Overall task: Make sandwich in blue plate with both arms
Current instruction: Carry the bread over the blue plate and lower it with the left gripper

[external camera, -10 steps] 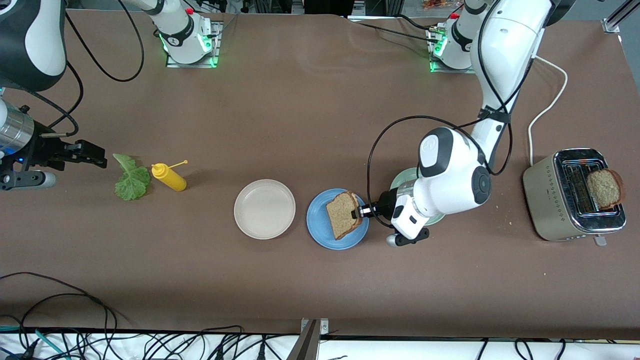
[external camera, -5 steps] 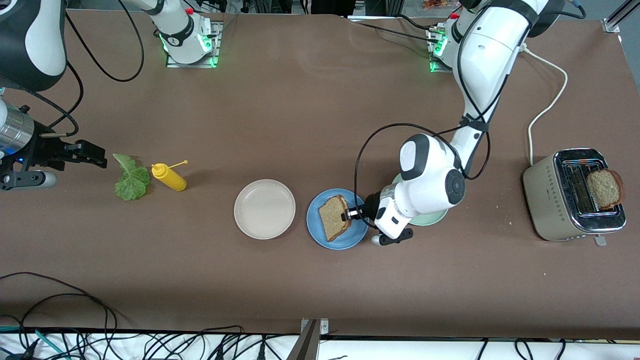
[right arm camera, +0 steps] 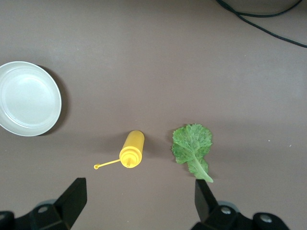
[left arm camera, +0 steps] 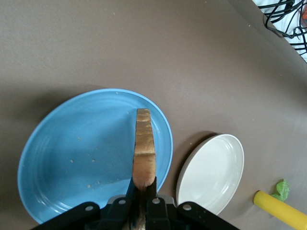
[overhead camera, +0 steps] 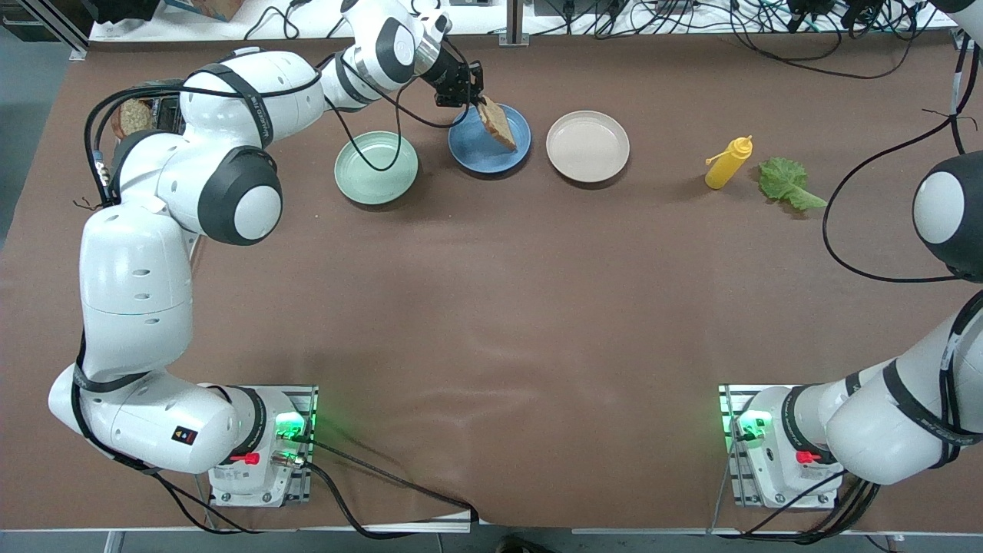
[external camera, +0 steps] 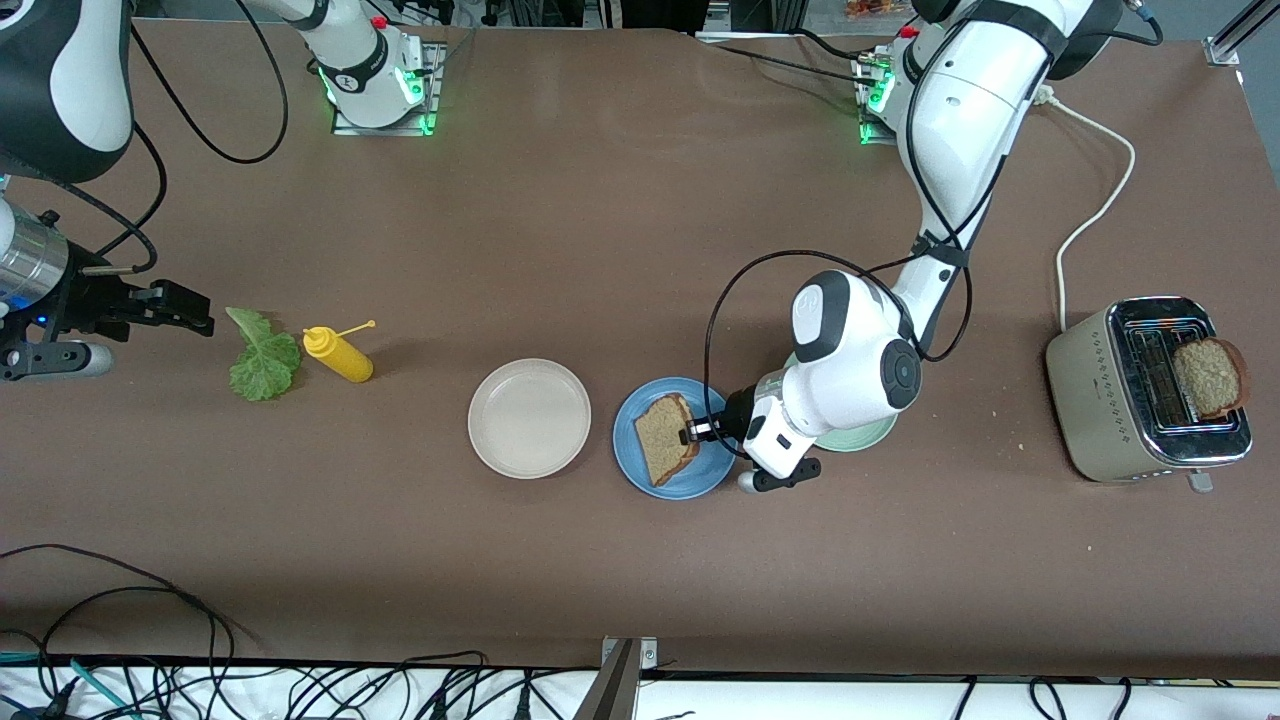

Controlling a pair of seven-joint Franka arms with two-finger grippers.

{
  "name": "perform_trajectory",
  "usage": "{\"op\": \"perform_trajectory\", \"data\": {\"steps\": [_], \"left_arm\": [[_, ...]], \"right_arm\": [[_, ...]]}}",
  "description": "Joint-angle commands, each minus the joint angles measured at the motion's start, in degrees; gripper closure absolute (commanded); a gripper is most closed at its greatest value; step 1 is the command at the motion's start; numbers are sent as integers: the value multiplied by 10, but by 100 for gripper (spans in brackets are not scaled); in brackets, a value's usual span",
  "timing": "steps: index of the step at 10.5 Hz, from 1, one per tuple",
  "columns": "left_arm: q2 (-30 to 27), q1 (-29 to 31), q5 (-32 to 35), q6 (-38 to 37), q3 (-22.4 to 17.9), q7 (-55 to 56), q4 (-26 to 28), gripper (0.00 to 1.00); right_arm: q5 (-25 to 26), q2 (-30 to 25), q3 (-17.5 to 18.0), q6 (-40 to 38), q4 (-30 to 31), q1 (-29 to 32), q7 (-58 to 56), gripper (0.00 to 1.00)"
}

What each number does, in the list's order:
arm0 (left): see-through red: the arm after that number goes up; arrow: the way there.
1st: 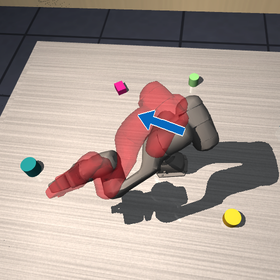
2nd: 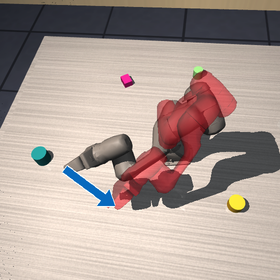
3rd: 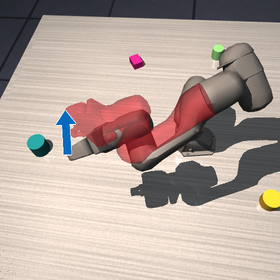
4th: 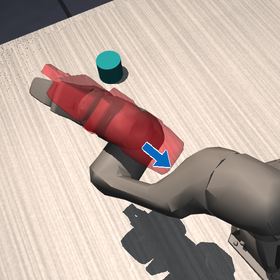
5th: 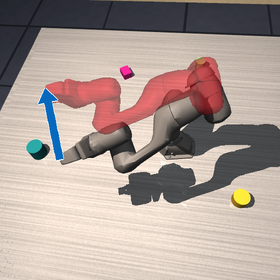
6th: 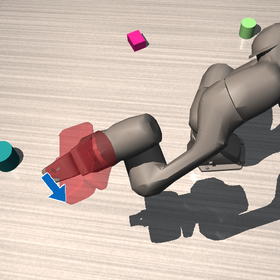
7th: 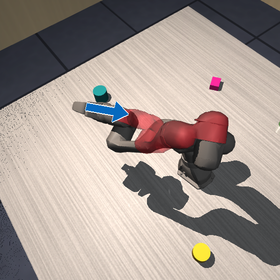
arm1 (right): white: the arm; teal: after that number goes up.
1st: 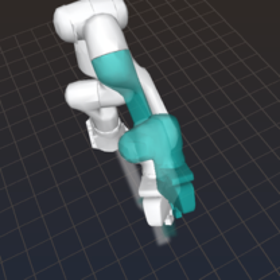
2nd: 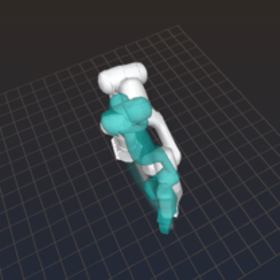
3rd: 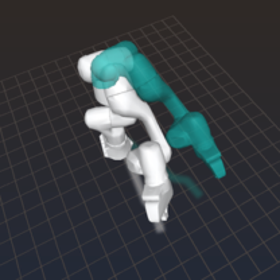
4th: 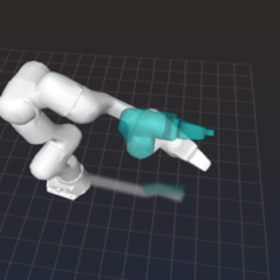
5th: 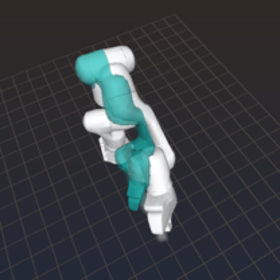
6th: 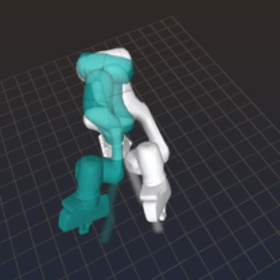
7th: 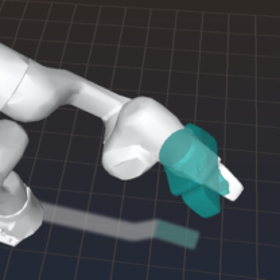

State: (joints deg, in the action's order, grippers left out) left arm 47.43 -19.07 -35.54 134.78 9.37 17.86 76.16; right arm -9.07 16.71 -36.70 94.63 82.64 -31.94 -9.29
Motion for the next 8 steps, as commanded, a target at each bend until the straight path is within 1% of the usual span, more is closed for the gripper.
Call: {"op": "perform_trajectory", "data": {"steps": [1, 2, 3, 4, 5, 7, 8], "left_arm": [[21, 1, -20, 0, -3, -41, -19, 58], [21, 3, -19, 0, -4, -41, -16, 49], [22, 7, -19, 0, -5, -41, -15, 32], [22, 7, -14, 0, -5, -43, -14, 0], [20, 10, -12, 0, -7, -45, -14, 0], [20, 44, -11, -1, -6, -58, -12, 0], [16, 52, -9, -5, -6, -58, -13, 0]], "right_arm": [[3, -9, 1, 4, 7, -3, 5, 0], [3, -9, 1, 4, 7, -3, 5, 0], [3, -9, 1, 4, 7, -3, 5, 0], [3, -9, 1, 4, 7, -3, 5, 0], [3, -9, 1, 4, 7, -3, 5, 0], [3, -9, 1, 4, 7, -3, 5, 0], [3, -9, 1, 4, 7, -3, 5, 0]]}}
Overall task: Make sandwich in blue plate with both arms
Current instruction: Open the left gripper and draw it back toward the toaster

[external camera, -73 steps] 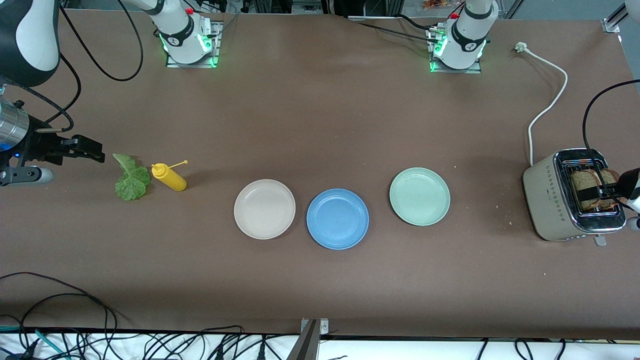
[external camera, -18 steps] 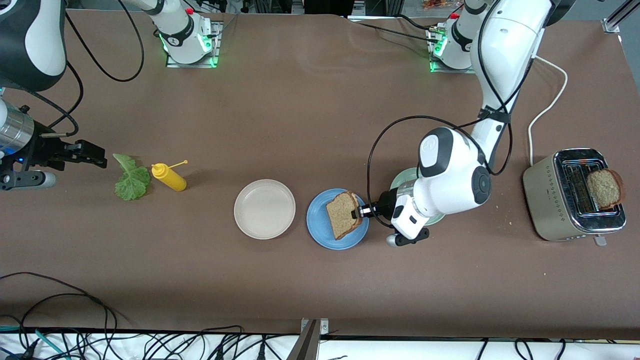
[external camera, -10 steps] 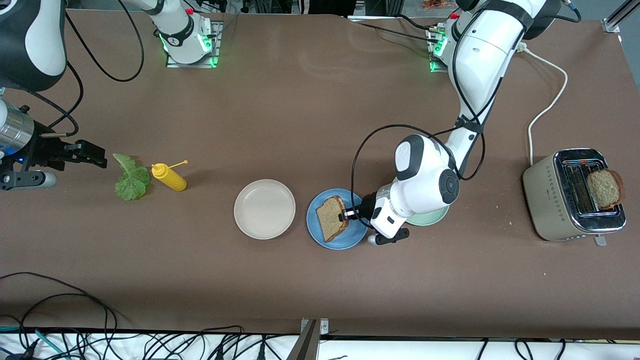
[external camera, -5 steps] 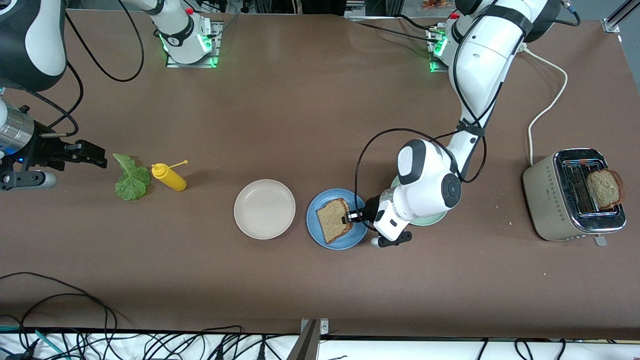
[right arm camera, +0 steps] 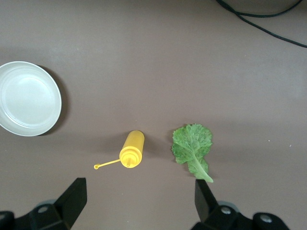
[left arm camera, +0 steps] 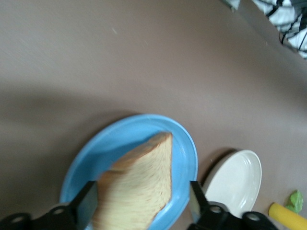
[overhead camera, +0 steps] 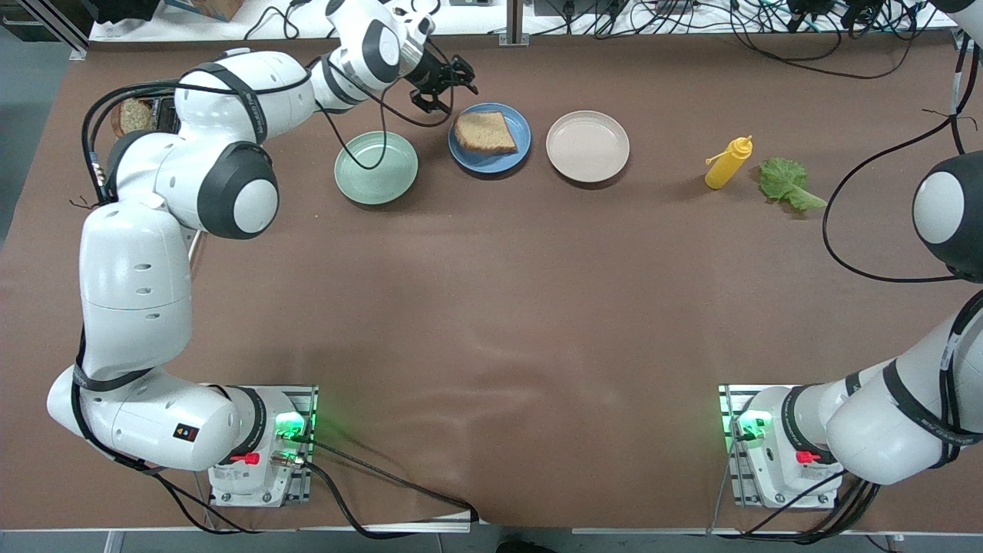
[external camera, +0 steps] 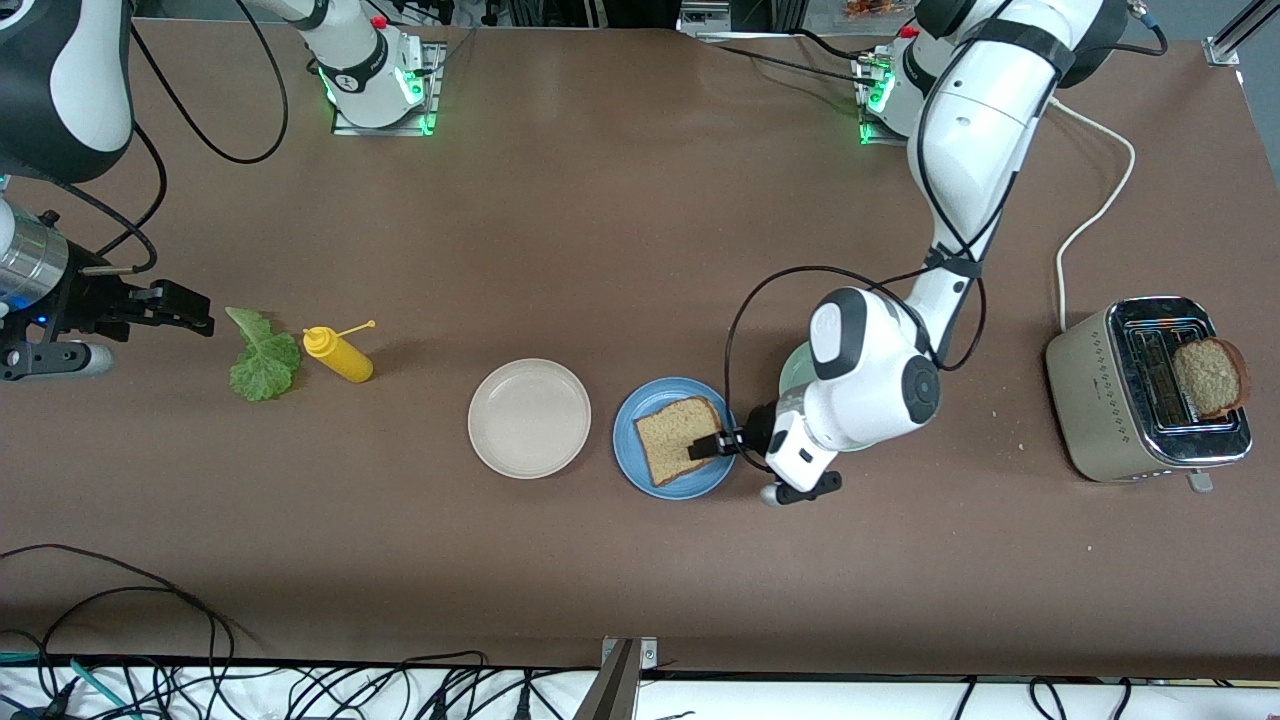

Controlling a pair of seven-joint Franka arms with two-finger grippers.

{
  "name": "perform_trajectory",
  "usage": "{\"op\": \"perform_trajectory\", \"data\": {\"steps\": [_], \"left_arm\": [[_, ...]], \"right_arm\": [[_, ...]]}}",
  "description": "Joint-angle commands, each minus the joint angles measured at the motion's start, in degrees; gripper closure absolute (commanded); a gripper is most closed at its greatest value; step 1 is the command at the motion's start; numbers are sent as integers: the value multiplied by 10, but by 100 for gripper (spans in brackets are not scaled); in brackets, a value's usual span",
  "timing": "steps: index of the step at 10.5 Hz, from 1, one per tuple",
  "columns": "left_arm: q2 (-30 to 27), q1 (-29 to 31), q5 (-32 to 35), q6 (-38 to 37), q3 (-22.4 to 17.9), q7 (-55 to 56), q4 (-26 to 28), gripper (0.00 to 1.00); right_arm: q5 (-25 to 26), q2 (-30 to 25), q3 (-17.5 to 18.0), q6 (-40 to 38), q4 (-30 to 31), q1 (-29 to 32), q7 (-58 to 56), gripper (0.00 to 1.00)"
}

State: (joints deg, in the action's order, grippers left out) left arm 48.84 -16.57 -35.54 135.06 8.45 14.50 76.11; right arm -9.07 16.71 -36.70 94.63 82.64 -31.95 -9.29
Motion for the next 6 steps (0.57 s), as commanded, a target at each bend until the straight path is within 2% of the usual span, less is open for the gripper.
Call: {"op": "perform_trajectory", "data": {"steps": [1, 3, 6], "left_arm": [[-8, 42, -9, -18, 4, -21, -11, 0], [-44, 68, -2, -83, -5, -21, -5, 0], [-135, 117, 176, -234, -11, -20, -8, 0]], "right_arm": [[3, -9, 1, 4, 7, -3, 5, 0], [3, -9, 1, 4, 7, -3, 5, 0], [4, -9, 1, 4, 7, -1, 2, 0]]}}
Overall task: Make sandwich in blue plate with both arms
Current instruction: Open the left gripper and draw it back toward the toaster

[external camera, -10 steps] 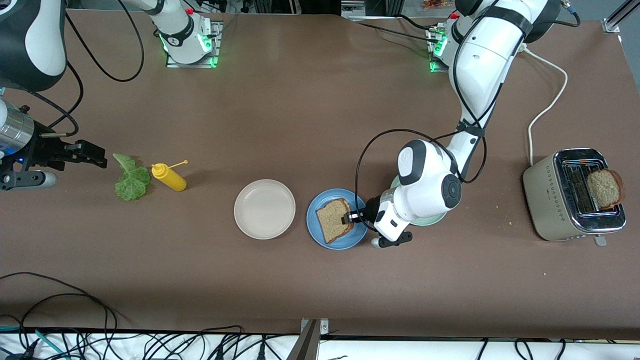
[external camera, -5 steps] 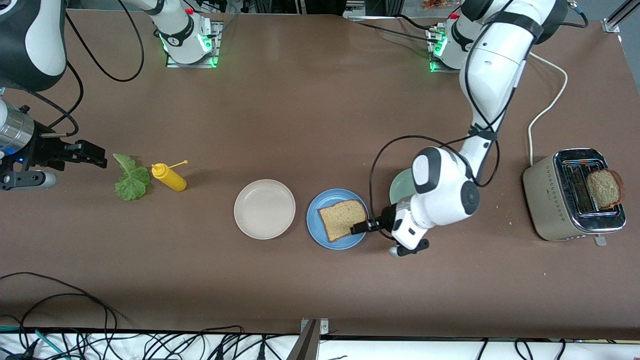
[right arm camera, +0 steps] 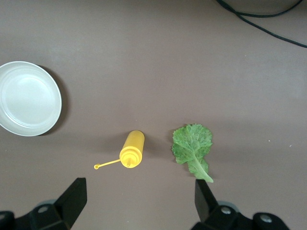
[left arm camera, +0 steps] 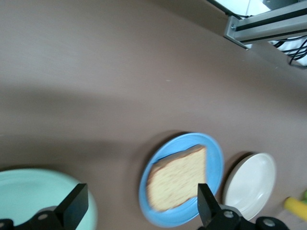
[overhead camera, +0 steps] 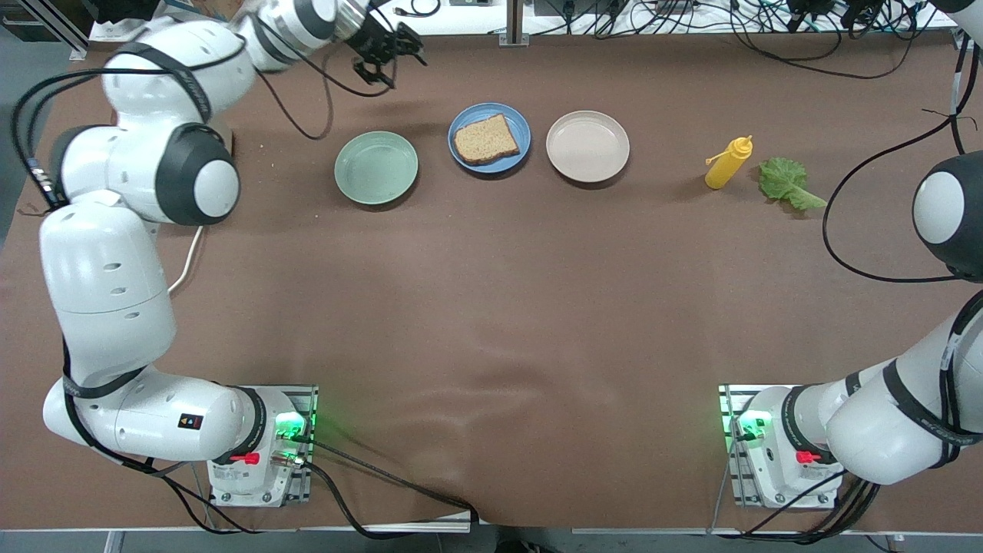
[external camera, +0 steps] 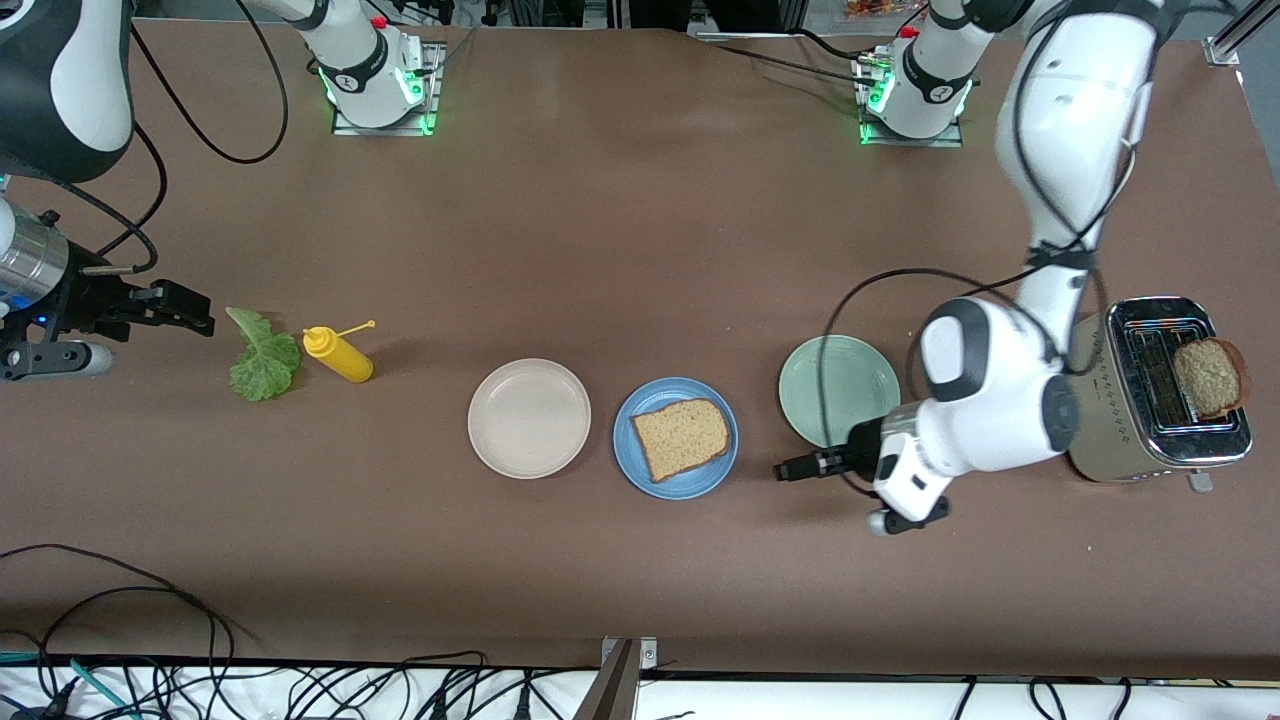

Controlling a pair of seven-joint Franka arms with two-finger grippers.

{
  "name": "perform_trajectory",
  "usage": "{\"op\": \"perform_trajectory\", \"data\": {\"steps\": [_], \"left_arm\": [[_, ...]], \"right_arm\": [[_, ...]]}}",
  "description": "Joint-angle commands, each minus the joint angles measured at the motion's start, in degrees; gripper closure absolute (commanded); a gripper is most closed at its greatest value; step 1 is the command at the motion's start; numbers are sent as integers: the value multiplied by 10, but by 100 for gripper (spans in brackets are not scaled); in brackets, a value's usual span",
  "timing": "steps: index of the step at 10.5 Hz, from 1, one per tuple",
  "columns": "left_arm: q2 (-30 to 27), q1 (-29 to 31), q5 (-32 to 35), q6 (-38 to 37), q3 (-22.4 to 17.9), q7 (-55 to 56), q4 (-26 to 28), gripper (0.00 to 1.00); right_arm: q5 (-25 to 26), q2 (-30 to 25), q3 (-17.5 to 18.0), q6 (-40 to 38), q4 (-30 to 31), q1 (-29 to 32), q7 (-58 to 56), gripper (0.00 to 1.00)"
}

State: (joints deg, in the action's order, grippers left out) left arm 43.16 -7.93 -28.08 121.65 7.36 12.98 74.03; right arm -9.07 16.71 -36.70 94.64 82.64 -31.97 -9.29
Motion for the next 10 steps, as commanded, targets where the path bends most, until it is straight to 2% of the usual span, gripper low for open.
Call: {"op": "perform_trajectory", "data": {"steps": [1, 5, 8, 10], "left_arm": [[-104, 30, 133, -141, -3, -1, 12, 0], [-202, 47, 345, -273, -4, -15, 6, 0], [-229, 117, 352, -290, -1, -140, 2, 0], [-238, 130, 361, -304, -4, -144, -26, 0]], "right_arm": [[5, -1, 0, 4, 7, -2, 2, 0], [9, 42, -4, 17, 11, 31, -10, 0], [12, 97, -5, 23, 13, 45, -125, 0], [8, 132, -4, 26, 28, 66, -193, 0]]}}
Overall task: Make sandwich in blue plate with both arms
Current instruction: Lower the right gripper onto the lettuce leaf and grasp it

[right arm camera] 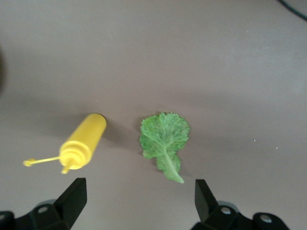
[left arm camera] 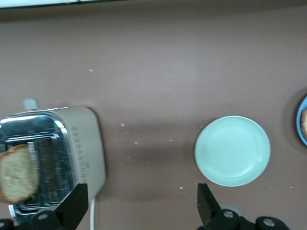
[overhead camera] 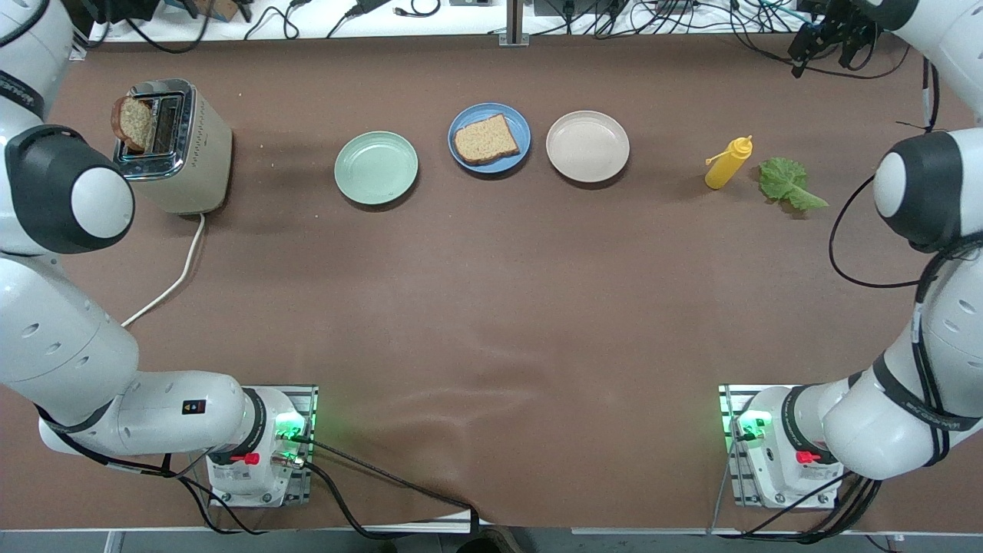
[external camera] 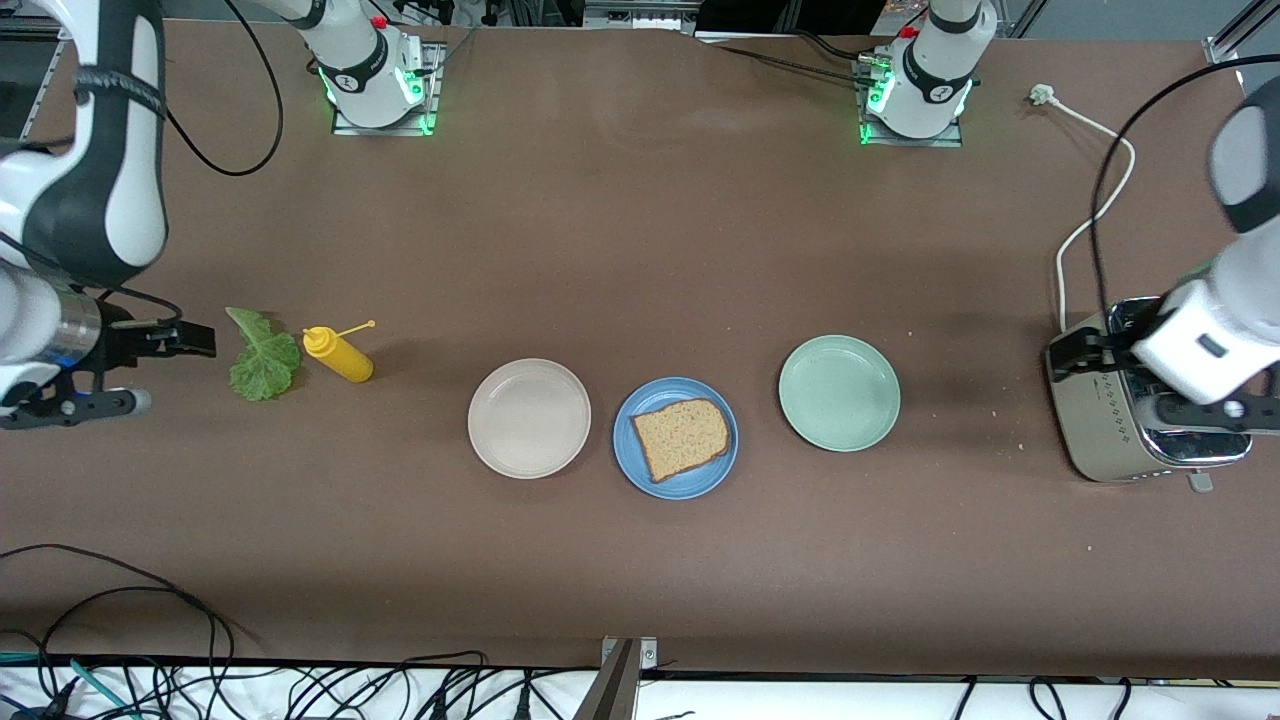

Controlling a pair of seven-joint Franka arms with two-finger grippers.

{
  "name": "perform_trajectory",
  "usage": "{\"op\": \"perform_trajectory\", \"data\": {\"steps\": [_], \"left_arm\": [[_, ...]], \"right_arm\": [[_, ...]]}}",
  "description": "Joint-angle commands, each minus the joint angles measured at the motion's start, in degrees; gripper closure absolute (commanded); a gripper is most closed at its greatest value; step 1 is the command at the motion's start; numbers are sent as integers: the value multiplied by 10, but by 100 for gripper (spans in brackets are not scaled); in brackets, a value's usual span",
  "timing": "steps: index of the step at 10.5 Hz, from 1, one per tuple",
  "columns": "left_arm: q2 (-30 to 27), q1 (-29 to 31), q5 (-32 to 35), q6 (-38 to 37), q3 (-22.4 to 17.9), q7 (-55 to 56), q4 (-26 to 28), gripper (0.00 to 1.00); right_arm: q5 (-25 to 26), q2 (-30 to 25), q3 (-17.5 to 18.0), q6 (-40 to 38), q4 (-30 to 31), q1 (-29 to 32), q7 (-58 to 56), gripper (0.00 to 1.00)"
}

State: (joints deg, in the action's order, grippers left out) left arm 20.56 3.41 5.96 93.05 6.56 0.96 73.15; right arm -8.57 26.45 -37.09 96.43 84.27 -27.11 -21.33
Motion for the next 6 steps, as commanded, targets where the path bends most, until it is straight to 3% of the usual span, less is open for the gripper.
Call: {"op": "perform_trajectory", "data": {"steps": [1, 6], "left_arm": [[-32, 21, 20, -49, 3, -24, -17, 0], [-118, 39, 7, -127, -3, -18, -8, 0]], "right_arm": [[0, 44, 0, 19, 28, 26, -99, 0], [-4, 46, 2, 148, 191, 28, -222, 0]]}}
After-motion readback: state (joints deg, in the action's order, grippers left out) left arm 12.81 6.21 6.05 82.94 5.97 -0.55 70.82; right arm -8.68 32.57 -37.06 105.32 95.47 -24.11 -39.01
